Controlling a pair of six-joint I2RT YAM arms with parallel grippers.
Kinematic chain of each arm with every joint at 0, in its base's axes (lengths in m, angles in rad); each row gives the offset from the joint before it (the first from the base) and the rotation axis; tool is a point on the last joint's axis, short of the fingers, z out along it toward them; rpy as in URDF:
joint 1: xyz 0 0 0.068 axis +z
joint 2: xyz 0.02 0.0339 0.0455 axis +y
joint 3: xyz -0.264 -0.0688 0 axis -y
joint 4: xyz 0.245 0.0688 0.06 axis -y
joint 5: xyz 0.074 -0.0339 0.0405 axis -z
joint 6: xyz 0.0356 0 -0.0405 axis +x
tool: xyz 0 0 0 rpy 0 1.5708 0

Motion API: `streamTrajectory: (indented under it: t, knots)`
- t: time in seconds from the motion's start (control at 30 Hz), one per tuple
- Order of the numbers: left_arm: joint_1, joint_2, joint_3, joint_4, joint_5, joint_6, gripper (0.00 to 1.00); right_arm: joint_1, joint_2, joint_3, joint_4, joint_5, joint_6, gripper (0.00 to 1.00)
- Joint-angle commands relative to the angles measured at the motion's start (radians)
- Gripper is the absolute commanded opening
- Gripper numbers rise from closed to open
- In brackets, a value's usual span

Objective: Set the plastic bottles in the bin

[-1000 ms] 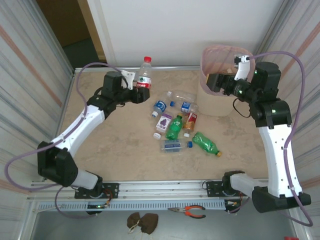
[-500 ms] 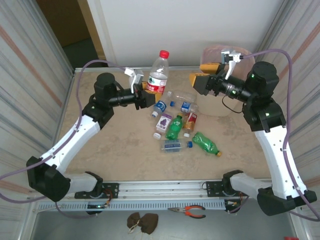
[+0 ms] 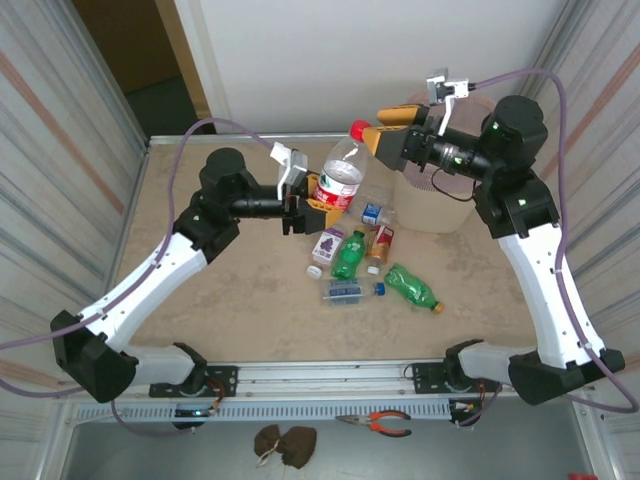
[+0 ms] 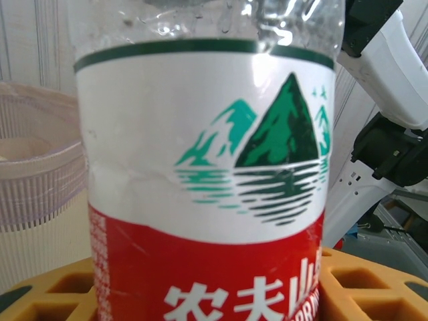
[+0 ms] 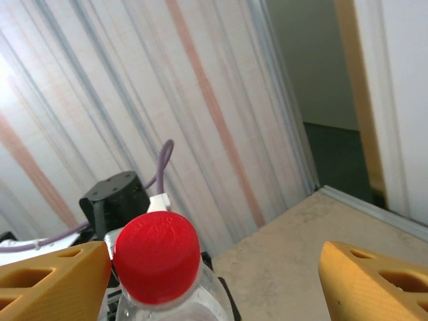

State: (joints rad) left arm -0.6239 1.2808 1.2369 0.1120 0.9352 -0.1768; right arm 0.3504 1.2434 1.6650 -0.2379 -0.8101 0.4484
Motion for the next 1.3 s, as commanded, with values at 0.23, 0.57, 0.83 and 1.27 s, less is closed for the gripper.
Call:
streamTrajectory:
  t: [0.23, 0.57, 0.83, 1.27]
  knots:
    - [-0.019, 0.028, 0.047, -0.044, 0.015, 0.041, 0.55, 0.037, 0.008, 0.026, -0.011, -0.046, -0.021, 0.66]
    - [-0.024, 0.031, 0.048, -0.044, 0.002, 0.043, 0.56, 0.04, -0.002, 0.026, -0.027, -0.051, -0.027, 0.35]
    - [-0.025, 0.03, 0.045, -0.043, -0.01, 0.043, 0.64, 0.039, -0.012, 0.025, -0.036, -0.042, -0.031, 0.27]
    - [-0.011, -0.02, -0.001, -0.046, -0.066, 0.054, 0.82, -0.138, 0.009, 0.075, -0.111, 0.048, -0.012, 0.26]
